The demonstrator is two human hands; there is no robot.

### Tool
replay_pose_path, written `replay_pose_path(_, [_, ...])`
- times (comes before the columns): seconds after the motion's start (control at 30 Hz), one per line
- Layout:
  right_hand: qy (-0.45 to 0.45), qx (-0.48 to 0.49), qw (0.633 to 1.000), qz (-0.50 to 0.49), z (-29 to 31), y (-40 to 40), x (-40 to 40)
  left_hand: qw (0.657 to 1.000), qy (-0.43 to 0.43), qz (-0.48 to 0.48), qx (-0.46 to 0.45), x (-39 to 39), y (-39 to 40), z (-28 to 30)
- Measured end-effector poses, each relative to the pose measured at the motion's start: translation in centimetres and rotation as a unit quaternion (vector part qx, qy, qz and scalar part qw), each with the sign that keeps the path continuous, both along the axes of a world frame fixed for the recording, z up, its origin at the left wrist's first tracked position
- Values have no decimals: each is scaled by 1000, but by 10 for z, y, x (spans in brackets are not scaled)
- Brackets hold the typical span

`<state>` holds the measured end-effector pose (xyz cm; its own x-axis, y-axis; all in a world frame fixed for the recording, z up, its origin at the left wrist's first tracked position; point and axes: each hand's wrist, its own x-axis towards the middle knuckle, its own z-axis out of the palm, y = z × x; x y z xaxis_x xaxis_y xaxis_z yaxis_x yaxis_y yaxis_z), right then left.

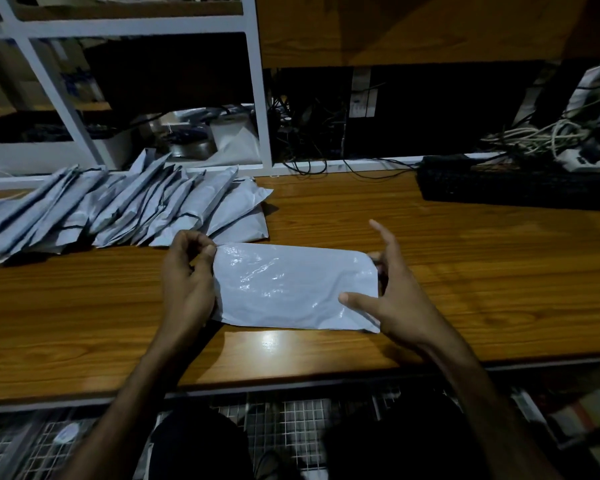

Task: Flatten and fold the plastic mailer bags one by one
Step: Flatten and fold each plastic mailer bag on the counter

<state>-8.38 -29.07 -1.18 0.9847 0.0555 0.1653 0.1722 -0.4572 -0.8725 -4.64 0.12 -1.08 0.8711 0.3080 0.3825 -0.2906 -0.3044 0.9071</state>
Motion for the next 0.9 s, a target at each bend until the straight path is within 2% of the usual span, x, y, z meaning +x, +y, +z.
replay_pose_path(0.23, [-6,222,973,-56,2,9,-20,994,43,-15,-96,-2,-4,-3])
replay_pose_path(0.3, [-14,243,966,-89,2,8,-30,983,73,-59,-157,-10,-8,1])
replay_pose_path(0.37, [-27,234,962,-137,1,3,-41,967,116,-120,-192,-20,-16,4])
replay_pose_path(0.43, [-32,239,953,-182,4,-4,-54,959,137,-172,-177,-34,-29,7])
replay_pose_path(0.57, [-67,243,938,-236,17,-25,-96,933,137,-271,-195,-58,-63,7])
replay_pose_path(0.63, [-71,251,937,-232,25,-39,-125,932,139,-291,-167,-64,-81,4])
replay_pose_path(0.77, [-71,154,959,-226,31,-74,-187,914,151,-346,-146,-72,-126,2])
replay_pose_path(0.9, [-52,61,955,-285,31,-109,-248,870,189,-433,-142,-88,-187,6])
